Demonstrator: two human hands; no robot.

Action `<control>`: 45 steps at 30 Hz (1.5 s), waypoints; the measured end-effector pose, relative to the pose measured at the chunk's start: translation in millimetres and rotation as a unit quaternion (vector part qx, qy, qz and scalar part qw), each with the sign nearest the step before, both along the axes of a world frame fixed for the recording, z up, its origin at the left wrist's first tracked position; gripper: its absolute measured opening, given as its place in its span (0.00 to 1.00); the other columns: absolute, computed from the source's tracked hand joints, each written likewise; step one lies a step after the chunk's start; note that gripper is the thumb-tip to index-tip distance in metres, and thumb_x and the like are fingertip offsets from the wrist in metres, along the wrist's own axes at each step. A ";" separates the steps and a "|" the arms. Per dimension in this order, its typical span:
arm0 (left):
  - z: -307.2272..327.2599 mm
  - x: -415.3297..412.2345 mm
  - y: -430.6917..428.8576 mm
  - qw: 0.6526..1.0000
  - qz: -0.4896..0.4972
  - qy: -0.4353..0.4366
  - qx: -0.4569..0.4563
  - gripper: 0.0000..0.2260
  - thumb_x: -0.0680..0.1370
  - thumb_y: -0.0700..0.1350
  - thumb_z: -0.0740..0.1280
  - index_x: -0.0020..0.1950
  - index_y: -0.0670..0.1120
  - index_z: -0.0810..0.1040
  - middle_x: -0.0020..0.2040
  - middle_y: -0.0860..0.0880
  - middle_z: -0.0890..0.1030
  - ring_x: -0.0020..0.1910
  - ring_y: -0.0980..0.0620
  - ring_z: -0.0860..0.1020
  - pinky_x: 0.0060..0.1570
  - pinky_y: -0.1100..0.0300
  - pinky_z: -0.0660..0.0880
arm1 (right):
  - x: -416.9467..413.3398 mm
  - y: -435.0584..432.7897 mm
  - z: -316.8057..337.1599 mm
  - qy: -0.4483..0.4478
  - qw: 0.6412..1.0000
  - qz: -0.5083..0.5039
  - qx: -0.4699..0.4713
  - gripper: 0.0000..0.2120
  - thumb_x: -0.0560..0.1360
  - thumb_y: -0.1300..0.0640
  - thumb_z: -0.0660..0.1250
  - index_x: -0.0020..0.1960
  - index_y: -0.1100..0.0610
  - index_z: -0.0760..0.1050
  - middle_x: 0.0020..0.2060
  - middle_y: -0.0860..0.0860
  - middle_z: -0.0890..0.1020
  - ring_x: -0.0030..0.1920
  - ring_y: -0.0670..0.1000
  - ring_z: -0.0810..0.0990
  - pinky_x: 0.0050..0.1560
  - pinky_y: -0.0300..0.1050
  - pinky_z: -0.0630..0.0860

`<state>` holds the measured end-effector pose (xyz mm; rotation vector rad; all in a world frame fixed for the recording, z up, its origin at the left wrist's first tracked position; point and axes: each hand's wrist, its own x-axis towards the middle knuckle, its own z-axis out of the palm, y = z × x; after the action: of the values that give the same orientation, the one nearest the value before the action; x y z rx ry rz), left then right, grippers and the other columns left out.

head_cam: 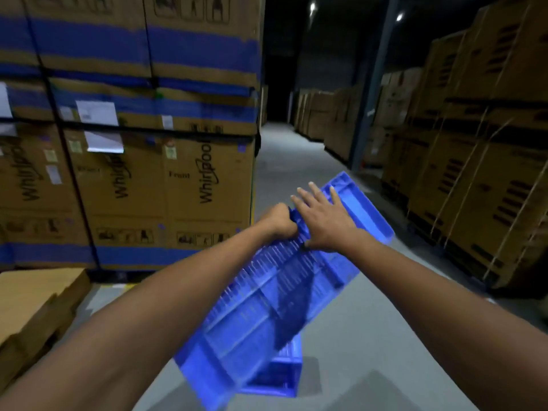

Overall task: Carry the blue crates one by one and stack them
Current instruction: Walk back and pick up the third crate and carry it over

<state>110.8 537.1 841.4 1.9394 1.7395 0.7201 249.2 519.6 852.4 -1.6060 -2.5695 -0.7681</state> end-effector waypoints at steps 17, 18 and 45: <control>77.9 -0.8 -28.8 0.906 -0.290 0.302 0.063 0.08 0.69 0.37 0.68 0.45 0.48 0.79 0.36 0.51 0.80 0.40 0.48 0.79 0.39 0.55 0.75 | 2.7 -45.7 59.1 0.225 0.924 -0.122 -0.286 0.34 0.57 0.33 0.79 0.55 0.54 0.79 0.50 0.51 0.83 0.49 0.52 0.80 0.55 0.51 0.78; 78.2 2.4 -28.4 0.902 -0.298 0.306 0.065 0.09 0.70 0.38 0.68 0.48 0.47 0.79 0.39 0.50 0.81 0.42 0.47 0.80 0.40 0.56 0.75 | 7.5 -45.1 61.7 0.222 0.922 -0.129 -0.290 0.35 0.56 0.33 0.79 0.54 0.54 0.80 0.50 0.50 0.83 0.50 0.52 0.81 0.56 0.51 0.78; 91.2 337.1 159.4 0.856 -0.384 0.326 0.116 0.13 0.75 0.43 0.66 0.59 0.47 0.77 0.50 0.46 0.80 0.45 0.48 0.78 0.41 0.55 0.74 | 349.0 113.7 74.4 0.254 0.893 -0.287 -0.235 0.33 0.59 0.22 0.69 0.42 0.51 0.75 0.44 0.51 0.82 0.44 0.52 0.80 0.45 0.47 0.75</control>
<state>447.9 696.5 932.6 2.9874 0.9707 -0.0508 598.2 633.3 926.9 -2.3495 -1.9878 0.3147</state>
